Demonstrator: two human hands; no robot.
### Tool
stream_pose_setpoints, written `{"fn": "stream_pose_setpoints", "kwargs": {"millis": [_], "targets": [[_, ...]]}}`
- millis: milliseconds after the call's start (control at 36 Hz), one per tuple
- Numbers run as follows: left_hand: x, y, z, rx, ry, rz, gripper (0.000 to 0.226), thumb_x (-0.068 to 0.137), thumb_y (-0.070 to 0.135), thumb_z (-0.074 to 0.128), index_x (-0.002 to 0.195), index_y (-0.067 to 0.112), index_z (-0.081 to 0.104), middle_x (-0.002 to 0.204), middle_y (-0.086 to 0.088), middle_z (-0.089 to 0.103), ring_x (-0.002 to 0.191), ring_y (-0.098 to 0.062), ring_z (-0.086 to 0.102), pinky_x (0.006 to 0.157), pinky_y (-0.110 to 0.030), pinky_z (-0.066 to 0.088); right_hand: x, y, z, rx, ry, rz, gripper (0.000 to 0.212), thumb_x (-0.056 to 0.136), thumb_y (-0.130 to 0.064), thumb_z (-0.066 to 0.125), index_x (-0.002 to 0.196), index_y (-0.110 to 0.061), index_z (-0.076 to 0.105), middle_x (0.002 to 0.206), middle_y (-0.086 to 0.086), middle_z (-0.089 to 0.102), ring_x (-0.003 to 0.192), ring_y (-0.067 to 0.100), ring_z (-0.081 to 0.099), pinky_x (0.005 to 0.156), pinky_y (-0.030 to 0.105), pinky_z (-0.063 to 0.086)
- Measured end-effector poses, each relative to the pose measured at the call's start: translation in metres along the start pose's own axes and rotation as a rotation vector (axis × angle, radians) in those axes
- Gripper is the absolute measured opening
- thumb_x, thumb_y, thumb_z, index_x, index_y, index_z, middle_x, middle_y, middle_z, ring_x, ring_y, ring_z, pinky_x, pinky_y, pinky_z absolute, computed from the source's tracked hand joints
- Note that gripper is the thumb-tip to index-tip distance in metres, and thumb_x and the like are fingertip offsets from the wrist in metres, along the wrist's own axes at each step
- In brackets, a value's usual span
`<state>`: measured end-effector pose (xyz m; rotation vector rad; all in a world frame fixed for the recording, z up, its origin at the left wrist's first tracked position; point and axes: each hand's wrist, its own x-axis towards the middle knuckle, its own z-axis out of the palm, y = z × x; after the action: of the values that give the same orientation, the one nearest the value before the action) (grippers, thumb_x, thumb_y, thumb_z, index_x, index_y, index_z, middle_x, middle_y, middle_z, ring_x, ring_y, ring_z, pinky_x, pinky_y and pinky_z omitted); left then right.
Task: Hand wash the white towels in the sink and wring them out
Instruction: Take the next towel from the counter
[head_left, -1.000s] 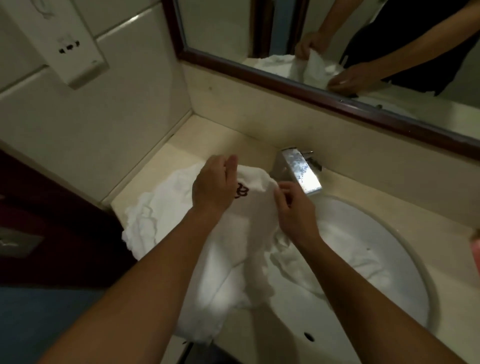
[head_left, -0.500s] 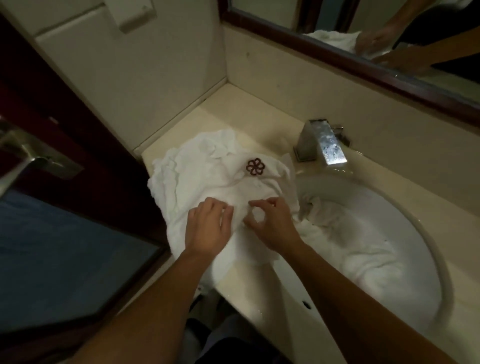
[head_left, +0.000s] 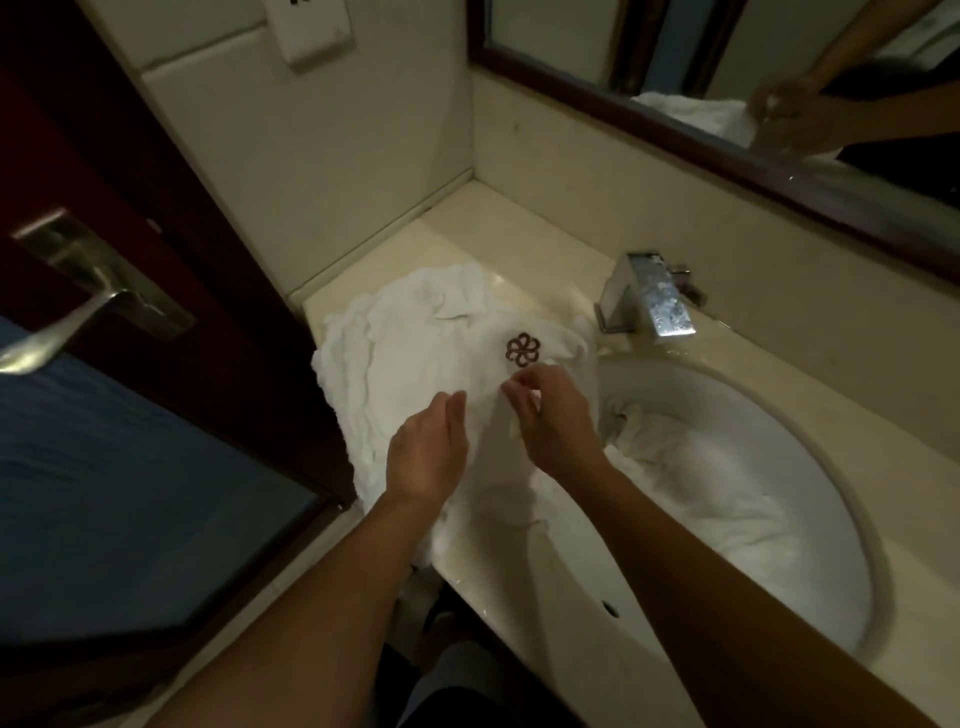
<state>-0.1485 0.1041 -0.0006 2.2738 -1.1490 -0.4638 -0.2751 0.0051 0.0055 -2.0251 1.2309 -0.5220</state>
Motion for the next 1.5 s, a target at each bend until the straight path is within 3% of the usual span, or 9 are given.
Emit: {"fn": "stream_pose_setpoints", "kwargs": {"millis": [111, 250, 389, 472, 583, 833, 1000, 1306, 1500], "targets": [[0.032, 0.052, -0.029, -0.302, 0.037, 0.12, 0.047, 0.114, 0.035, 0.037, 0.071, 0.02, 0.048, 0.067, 0.002, 0.056, 0.063, -0.014, 0.052, 0.06, -0.026, 0.032, 0.01, -0.01, -0.024, 0.18, 0.133, 0.032, 0.005, 0.11, -0.025, 0.059, 0.106, -0.023, 0.061, 0.094, -0.014, 0.061, 0.082, -0.006, 0.057, 0.075, 0.008, 0.041], [0.068, 0.113, -0.064, -0.445, 0.009, 0.123, 0.054, 0.114, 0.041, 0.037, 0.065, 0.019, 0.045, 0.063, 0.002, 0.047, 0.06, -0.009, 0.045, 0.054, -0.013, 0.035, 0.015, -0.015, -0.048, 0.325, 0.282, 0.013, 0.027, 0.101, -0.037, 0.072, 0.118, -0.026, 0.055, 0.11, -0.009, 0.061, 0.098, -0.001, 0.062, 0.074, 0.011, 0.048], [0.08, 0.151, -0.09, -0.574, -0.11, 0.071, 0.053, 0.113, 0.05, 0.036, 0.088, 0.011, 0.064, 0.072, -0.003, 0.053, 0.072, -0.016, 0.054, 0.069, -0.034, 0.047, 0.002, -0.012, -0.056, 0.226, 0.176, -0.032, 0.067, 0.077, -0.077, 0.068, 0.126, -0.034, 0.054, 0.127, -0.007, 0.048, 0.109, 0.002, 0.05, 0.091, 0.016, 0.044], [0.085, 0.166, -0.098, -0.607, -0.149, 0.03, 0.055, 0.112, 0.052, 0.035, 0.102, 0.009, 0.068, 0.083, -0.008, 0.06, 0.087, -0.023, 0.061, 0.073, -0.036, 0.052, 0.002, -0.007, -0.053, 0.113, 0.145, -0.077, 0.06, 0.084, -0.057, 0.084, 0.132, -0.026, 0.064, 0.128, -0.003, 0.052, 0.114, 0.004, 0.047, 0.097, 0.021, 0.045], [0.088, 0.183, -0.106, -0.635, -0.166, 0.033, 0.061, 0.111, 0.055, 0.036, 0.119, 0.004, 0.069, 0.089, 0.0, 0.062, 0.091, -0.02, 0.061, 0.079, -0.035, 0.048, 0.011, -0.01, -0.06, 0.221, 0.405, -0.045, 0.009, 0.098, -0.021, 0.078, 0.095, -0.026, 0.071, 0.09, -0.011, 0.064, 0.087, 0.01, 0.062, 0.08, 0.033, 0.052], [0.1, 0.257, -0.133, -0.457, -0.103, 0.381, 0.054, 0.11, 0.055, 0.042, 0.07, 0.019, 0.041, 0.061, 0.001, 0.038, 0.048, -0.007, 0.032, 0.046, -0.025, 0.025, -0.006, -0.031, -0.157, 0.301, 0.71, 0.069, 0.01, 0.111, -0.022, 0.053, 0.102, -0.022, 0.058, 0.08, -0.01, 0.06, 0.07, 0.0, 0.056, 0.064, 0.028, 0.046], [0.086, 0.308, -0.122, -0.26, -0.071, 0.617, 0.059, 0.109, 0.057, 0.044, 0.071, 0.012, 0.051, 0.068, 0.003, 0.054, 0.061, -0.012, 0.048, 0.058, -0.031, 0.036, -0.038, -0.027, -0.235, 0.249, 0.834, 0.047, 0.014, 0.109, -0.028, 0.051, 0.095, -0.028, 0.054, 0.076, -0.009, 0.055, 0.067, 0.007, 0.052, 0.064, 0.036, 0.046], [0.038, 0.347, -0.023, -0.2, -0.42, 0.859, 0.065, 0.107, 0.064, 0.026, 0.088, 0.019, 0.069, 0.097, -0.003, 0.062, 0.089, -0.02, 0.057, 0.076, -0.036, 0.043, -0.079, 0.019, -0.301, 0.426, 0.79, 0.289, 0.017, 0.107, -0.022, 0.058, 0.091, -0.017, 0.063, 0.082, -0.004, 0.063, 0.067, -0.004, 0.056, 0.059, 0.012, 0.044], [-0.012, 0.342, 0.071, -0.31, -0.402, 0.904, 0.082, 0.097, 0.07, 0.012, 0.075, 0.011, 0.065, 0.075, -0.009, 0.061, 0.074, -0.033, 0.058, 0.065, -0.041, 0.041, -0.099, 0.046, -0.33, 0.404, 0.779, 0.345, 0.021, 0.103, -0.025, 0.069, 0.083, -0.017, 0.071, 0.076, -0.008, 0.069, 0.061, -0.003, 0.059, 0.061, 0.019, 0.049]]}}
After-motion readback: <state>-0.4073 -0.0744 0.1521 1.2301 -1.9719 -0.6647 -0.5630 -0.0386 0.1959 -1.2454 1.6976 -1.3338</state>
